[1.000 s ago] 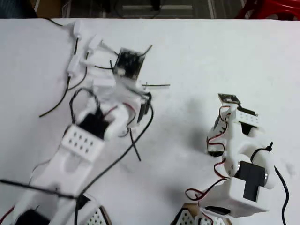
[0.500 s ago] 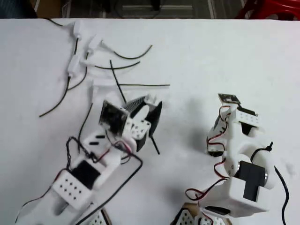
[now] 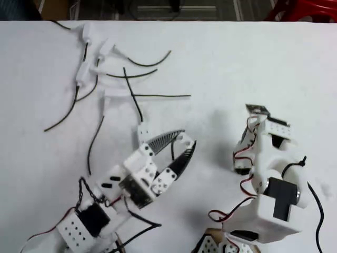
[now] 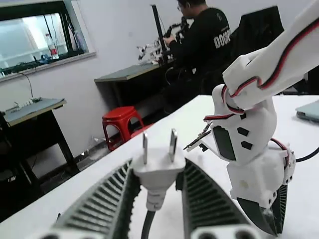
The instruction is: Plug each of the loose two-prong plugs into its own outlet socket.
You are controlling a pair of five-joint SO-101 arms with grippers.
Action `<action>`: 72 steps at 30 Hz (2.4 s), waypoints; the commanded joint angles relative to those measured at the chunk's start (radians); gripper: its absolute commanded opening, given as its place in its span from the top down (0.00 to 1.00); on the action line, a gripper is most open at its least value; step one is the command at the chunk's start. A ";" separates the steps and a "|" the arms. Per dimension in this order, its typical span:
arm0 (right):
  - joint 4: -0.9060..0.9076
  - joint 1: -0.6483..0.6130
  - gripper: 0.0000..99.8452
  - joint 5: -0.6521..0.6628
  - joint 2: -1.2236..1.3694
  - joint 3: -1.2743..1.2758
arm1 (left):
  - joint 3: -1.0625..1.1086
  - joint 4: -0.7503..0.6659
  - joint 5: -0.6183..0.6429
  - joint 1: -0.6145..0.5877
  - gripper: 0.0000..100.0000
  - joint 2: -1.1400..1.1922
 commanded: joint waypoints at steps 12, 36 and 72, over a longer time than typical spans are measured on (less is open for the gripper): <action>0.506 -0.125 0.98 -0.012 -0.036 -0.818 | 0.043 0.023 -0.006 0.008 0.98 -0.240; 0.498 -0.753 0.98 0.074 -0.878 -0.819 | 0.043 0.028 -0.006 0.008 0.98 -0.239; 0.087 -0.648 0.98 0.365 -1.038 -0.138 | 0.043 0.023 -0.006 -0.045 0.98 -0.239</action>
